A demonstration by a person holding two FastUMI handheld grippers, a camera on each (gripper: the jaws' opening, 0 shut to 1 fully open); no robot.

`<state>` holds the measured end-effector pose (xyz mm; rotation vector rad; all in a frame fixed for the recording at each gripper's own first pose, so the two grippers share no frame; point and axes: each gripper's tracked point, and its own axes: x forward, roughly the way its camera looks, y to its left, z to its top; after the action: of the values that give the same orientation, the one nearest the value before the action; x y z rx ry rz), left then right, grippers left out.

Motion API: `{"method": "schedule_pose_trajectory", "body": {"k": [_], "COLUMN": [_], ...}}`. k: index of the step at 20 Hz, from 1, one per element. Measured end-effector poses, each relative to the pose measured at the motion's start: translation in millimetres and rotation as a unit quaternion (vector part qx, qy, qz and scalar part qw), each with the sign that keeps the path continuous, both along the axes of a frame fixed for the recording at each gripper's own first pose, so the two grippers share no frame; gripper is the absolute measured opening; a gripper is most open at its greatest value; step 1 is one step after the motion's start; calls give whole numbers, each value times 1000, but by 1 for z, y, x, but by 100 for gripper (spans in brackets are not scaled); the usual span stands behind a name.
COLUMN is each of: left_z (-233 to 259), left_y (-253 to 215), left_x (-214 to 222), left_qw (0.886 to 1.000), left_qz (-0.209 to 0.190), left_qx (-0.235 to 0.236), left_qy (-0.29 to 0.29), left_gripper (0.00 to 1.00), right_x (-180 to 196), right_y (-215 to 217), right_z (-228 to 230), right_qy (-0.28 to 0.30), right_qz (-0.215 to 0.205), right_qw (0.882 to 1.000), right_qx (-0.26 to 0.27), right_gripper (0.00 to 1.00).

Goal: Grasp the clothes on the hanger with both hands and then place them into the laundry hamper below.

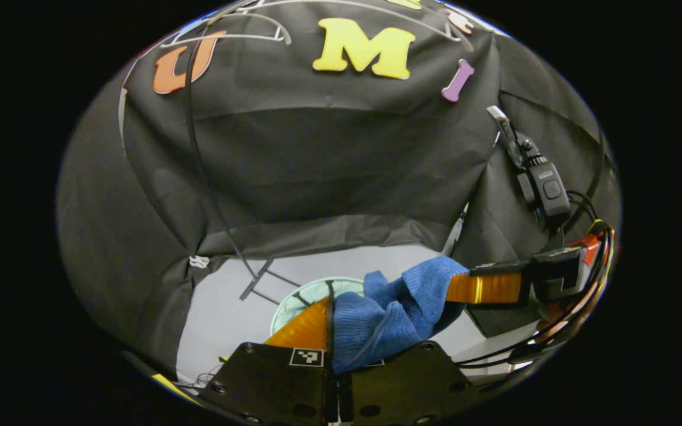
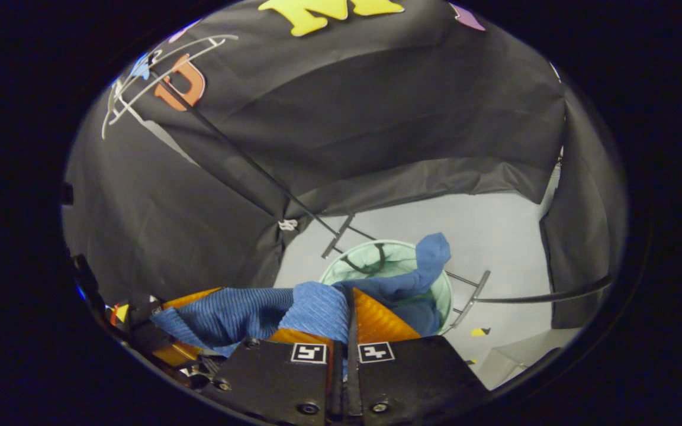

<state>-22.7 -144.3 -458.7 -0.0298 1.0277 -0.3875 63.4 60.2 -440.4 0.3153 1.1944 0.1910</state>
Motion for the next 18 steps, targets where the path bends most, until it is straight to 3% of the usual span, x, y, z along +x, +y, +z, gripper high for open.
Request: {"method": "schedule_pose_trajectory", "body": {"k": [7,9,10,11,12,13,15,16,17,18], "left_z": [-59,-72,-77,-77,-82,-82,-77,-77,-75,-69], "left_y": [4,9,9,9,11,13,15,17,19,19], "left_x": [-16,-24,-32,-36,-34,-32,-28,-27,-27,-27], "left_qw": [995,989,985,982,981,980,980,981,982,984], "left_qz": [13,24,32,40,46,49,49,48,46,44], "left_qx": [50,58,57,55,54,52,47,45,43,41], "left_qy": [90,131,158,175,183,186,185,181,176,170], "left_gripper": [9,14,27,13,26,39,74,92,100,96], "right_x": [-4,1,0,2,4,5,2,3,5,5], "right_y": [3,-6,-8,-9,-14,-20,-31,-34,-40,-48], "right_z": [-64,-87,-95,-97,-96,-93,-83,-78,-69,-61], "right_qy": [75,94,100,100,99,97,87,78,68,55], "right_qz": [29,31,28,25,22,22,22,20,17,14], "right_qw": [996,993,992,992,992,991,991,991,991,992], "right_qx": [-43,-66,-71,-74,-80,-86,-102,-108,-113,-117], "right_gripper": [7,8,16,27,48,55,76,76,79,76]}}
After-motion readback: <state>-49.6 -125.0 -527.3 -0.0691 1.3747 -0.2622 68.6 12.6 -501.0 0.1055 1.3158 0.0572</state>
